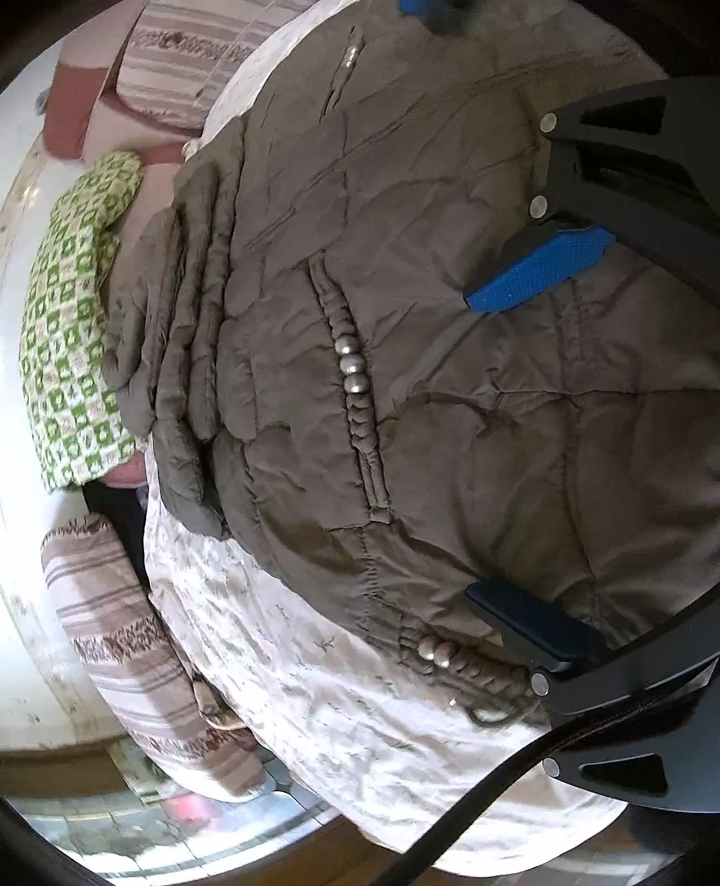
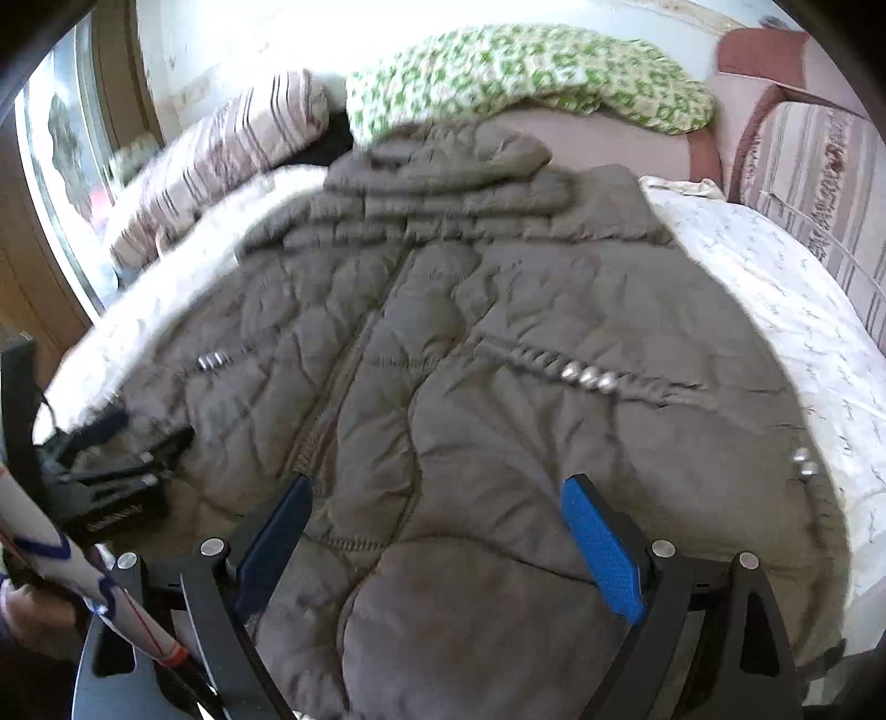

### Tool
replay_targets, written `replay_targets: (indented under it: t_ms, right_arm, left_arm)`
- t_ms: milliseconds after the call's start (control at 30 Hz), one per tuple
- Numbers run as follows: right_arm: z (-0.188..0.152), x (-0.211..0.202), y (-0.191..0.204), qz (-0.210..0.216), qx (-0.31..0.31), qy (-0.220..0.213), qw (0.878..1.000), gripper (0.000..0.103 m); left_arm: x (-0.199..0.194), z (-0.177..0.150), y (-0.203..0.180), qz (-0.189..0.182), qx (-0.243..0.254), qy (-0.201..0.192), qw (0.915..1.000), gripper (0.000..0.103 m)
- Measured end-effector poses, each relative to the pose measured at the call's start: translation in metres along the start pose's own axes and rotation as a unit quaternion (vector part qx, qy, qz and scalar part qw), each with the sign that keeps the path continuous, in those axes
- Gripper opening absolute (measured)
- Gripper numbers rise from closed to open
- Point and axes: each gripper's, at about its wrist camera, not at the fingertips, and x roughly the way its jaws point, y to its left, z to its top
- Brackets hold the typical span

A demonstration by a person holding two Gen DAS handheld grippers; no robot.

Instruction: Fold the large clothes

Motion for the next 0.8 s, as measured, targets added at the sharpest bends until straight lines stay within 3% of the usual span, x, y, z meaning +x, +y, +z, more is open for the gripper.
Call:
replay_targets:
  t_ms: [133, 300, 367, 467, 600, 733, 800]
  right_arm:
    - [0.006, -0.049, -0.035, 0.013, 0.034, -0.046, 0.998, 0.094]
    - [0.0, -0.077, -0.112, -0.024, 0.13, -0.056, 0.99, 0.094]
    - [-0.009, -0.077, -0.15, -0.032, 0.195, -0.04, 0.979, 0.094]
    - [-0.026, -0.067, -0.189, 0.003, 0.282, -0.014, 0.959, 0.091]
    - [-0.044, -0.05, -0.208, 0.045, 0.352, 0.004, 0.935, 0.084]
    - [-0.042, -0.04, -0.202, 0.056, 0.35, 0.02, 0.935, 0.081]
    - [-0.044, -0.034, -0.197, 0.069, 0.349, 0.025, 0.934, 0.078]
  left_arm:
    - [-0.02, 0.003, 0.018, -0.032, -0.032, -0.01, 0.9989, 0.097]
    - [-0.034, 0.003, 0.062, -0.042, -0.09, -0.001, 0.9951, 0.097]
    - [-0.035, 0.0, 0.088, -0.042, -0.125, 0.01, 0.9912, 0.097]
    - [-0.03, -0.008, 0.124, -0.054, -0.18, 0.04, 0.9815, 0.097]
    - [-0.023, -0.02, 0.157, -0.06, -0.231, 0.059, 0.9693, 0.094]
    - [-0.014, -0.032, 0.179, -0.095, -0.286, 0.079, 0.9504, 0.091]
    - [-0.011, -0.034, 0.181, -0.099, -0.293, 0.082, 0.9474, 0.086]
